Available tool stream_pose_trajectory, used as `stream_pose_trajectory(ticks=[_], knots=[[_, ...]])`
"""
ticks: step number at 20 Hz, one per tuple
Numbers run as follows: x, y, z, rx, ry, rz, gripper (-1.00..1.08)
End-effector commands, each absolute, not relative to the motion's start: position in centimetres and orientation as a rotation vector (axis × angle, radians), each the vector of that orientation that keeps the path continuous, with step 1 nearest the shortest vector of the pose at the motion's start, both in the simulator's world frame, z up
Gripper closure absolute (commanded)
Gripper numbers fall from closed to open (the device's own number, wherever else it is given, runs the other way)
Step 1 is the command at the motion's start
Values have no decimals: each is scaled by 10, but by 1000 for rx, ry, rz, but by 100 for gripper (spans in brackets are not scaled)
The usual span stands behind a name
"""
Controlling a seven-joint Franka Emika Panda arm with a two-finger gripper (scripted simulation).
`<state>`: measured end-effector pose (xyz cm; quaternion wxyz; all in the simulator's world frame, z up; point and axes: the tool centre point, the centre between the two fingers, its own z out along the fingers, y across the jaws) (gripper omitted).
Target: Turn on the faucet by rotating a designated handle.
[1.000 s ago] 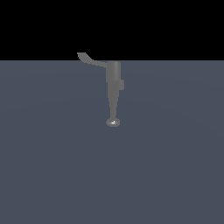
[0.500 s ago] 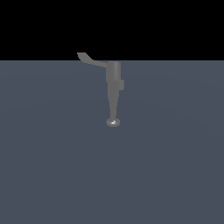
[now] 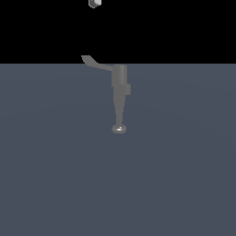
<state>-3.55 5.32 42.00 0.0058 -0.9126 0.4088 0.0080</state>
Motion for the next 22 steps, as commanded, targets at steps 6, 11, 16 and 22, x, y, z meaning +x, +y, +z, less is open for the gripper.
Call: stream_pose_trajectory(ticks=[6, 11, 16, 22], knots=[[5, 68, 389, -2730, 1531, 24, 108], [30, 78, 366, -2636, 1692, 20, 108], [52, 88, 341, -2539, 1841, 15, 108], [71, 97, 317, -2446, 1967, 7, 108]])
